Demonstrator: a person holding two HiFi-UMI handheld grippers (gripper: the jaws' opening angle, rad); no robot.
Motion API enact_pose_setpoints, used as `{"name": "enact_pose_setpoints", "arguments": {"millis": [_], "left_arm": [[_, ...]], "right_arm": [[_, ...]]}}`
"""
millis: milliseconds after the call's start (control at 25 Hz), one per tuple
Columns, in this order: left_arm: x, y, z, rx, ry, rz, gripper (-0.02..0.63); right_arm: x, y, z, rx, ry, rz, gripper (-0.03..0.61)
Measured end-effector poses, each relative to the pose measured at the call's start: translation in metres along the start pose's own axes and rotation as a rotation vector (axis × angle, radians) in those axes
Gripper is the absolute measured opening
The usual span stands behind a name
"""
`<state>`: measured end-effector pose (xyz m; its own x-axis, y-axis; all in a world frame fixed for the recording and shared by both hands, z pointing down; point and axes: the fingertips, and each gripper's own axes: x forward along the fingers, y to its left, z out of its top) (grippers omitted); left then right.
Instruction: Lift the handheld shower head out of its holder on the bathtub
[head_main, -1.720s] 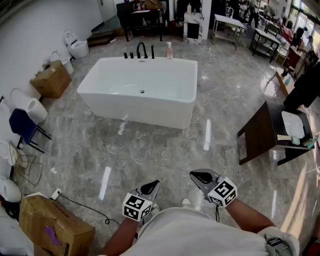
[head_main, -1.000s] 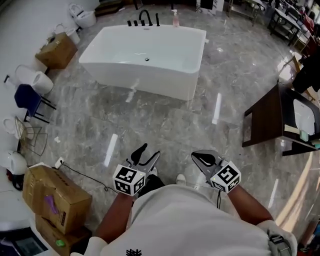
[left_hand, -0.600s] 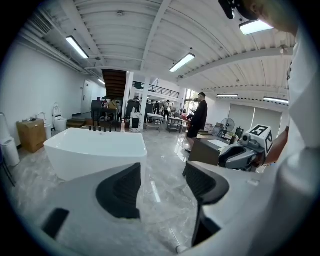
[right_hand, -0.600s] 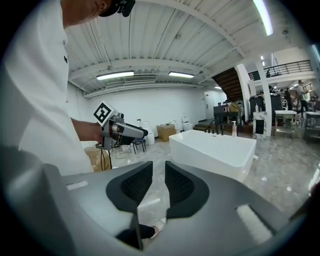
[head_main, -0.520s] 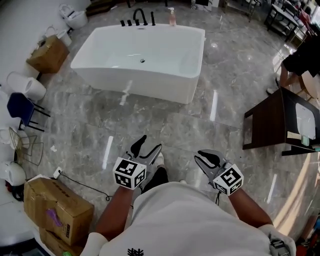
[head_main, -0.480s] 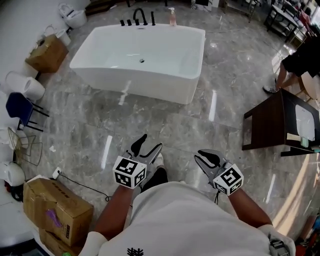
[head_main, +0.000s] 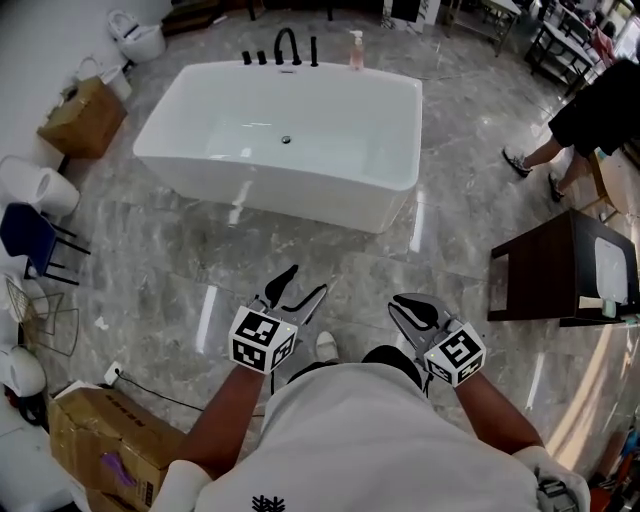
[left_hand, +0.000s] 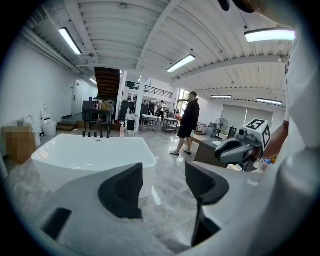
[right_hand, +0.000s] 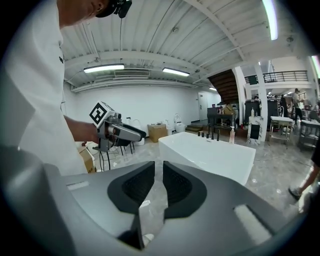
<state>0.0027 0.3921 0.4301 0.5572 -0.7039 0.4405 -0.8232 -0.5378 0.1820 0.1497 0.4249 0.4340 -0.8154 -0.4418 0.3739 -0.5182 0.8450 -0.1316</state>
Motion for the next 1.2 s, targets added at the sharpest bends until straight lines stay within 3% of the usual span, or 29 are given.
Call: {"name": "enact_pose_setpoints", "arguments": {"millis": [440, 680, 960, 1200], "left_arm": [[0.04, 0.072, 0.022, -0.057, -0.022, 0.02, 0.268], [0.083, 0.124, 0.049, -0.073, -0.002, 0.057, 0.265], [0.155, 0.174, 0.107, -0.041, -0.001, 0.096, 0.264], [0.214, 0.206, 0.139, -0.028, -0.001, 0.102, 0.265]], "right_arm": [[0.077, -0.051, 0.039, 0.024, 0.004, 0.033, 0.055], [0.125, -0.113, 0.068, 0.023, -0.008, 0.063, 0.055], [0.158, -0.191, 0.099, 0.01, -0.035, 0.095, 0.055], [0.173, -0.258, 0.106, 0.032, -0.059, 0.063, 0.058]]}}
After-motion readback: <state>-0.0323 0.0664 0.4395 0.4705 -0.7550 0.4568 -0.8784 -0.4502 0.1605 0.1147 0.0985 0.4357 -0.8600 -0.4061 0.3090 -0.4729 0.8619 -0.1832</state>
